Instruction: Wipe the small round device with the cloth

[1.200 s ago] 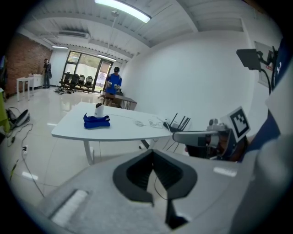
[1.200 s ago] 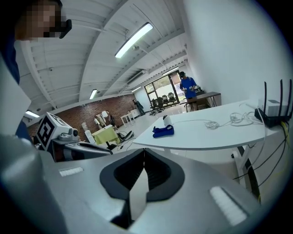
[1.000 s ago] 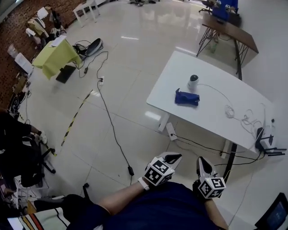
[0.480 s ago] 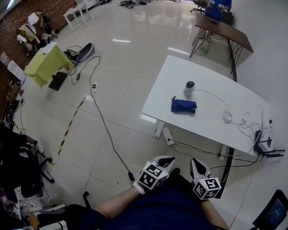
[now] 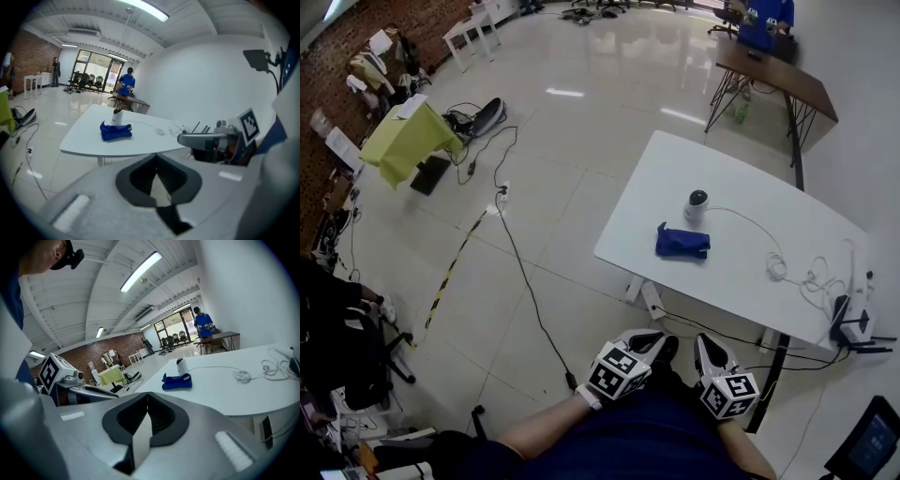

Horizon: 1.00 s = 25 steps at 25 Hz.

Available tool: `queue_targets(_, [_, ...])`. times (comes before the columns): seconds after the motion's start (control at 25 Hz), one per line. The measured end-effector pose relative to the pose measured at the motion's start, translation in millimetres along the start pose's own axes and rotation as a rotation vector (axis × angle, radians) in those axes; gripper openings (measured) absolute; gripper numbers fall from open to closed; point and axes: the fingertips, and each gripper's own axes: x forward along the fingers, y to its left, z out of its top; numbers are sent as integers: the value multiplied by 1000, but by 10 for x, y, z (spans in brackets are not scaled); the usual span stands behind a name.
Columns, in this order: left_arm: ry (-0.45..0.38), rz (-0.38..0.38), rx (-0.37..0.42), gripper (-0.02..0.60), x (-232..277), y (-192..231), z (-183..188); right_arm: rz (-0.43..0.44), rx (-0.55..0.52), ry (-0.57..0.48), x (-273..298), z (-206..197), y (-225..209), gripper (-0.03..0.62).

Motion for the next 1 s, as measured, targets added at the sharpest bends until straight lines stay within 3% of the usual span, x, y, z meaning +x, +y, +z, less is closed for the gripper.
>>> queue_targets(0.4, [-85,50,-18,2,506,133,748,68,-36,-12,376,598,-580,12])
queue_targets(0.68, [-105,108,-19,2,743,187,1034,119,-40,-15,546,849,-878,11])
queue_targets(1.0, [-81,128,-14,2,882,233,1101,133,4,-9,632,879,-1055,12])
